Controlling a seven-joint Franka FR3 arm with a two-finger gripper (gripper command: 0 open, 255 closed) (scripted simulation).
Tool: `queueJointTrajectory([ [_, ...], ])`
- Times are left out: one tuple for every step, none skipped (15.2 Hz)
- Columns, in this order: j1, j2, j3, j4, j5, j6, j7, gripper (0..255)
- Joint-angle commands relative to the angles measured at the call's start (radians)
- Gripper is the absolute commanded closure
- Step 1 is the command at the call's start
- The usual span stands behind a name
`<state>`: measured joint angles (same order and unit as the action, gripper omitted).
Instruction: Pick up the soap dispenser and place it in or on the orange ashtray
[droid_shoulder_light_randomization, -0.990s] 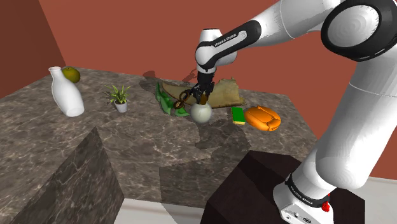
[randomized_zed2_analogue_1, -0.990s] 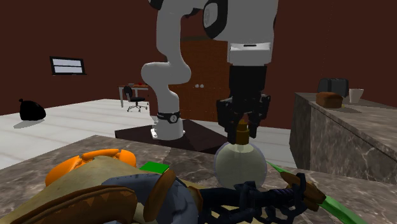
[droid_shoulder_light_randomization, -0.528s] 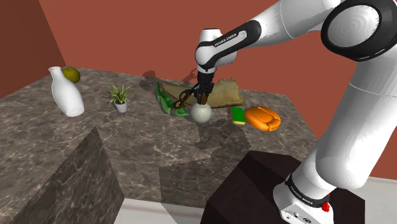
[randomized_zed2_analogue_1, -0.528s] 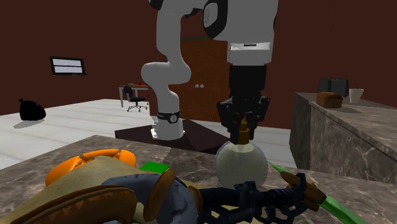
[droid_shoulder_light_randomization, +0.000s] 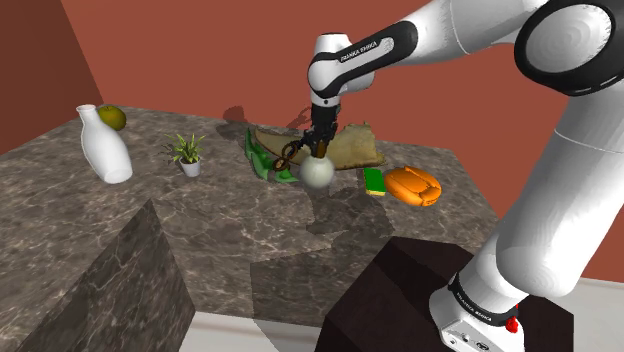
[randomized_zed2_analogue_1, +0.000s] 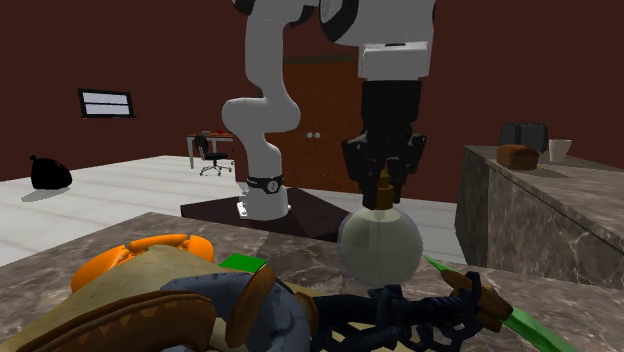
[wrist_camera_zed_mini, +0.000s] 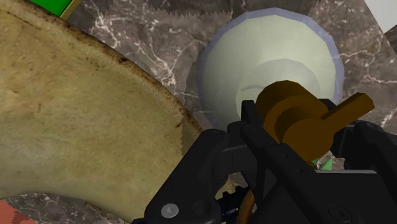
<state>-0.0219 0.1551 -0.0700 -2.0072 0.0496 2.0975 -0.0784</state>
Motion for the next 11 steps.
queueJointTrajectory([
  [-0.001,-0.012,-0.001,0.011,-0.001,-0.023,0.0,255],
  [0.0,-0.017,-0.001,0.018,-0.002,-0.035,0.001,255],
  [0.0,-0.023,-0.001,0.025,-0.003,-0.048,0.002,255],
  [0.0,-0.028,-0.001,0.032,-0.004,-0.06,0.003,255],
  [0.0,-0.033,-0.001,0.04,-0.004,-0.072,0.003,255],
  [0.0,-0.038,-0.001,0.047,-0.005,-0.085,0.004,255],
  [0.0,-0.042,-0.001,0.055,-0.006,-0.098,0.005,255],
  [0.0,-0.047,-0.001,0.064,-0.006,-0.11,0.005,255],
  [0.0,-0.051,-0.002,0.072,-0.007,-0.123,0.006,255],
  [0.0,-0.055,-0.002,0.081,-0.007,-0.135,0.007,255],
  [0.0,-0.059,-0.002,0.089,-0.008,-0.148,0.007,255],
])
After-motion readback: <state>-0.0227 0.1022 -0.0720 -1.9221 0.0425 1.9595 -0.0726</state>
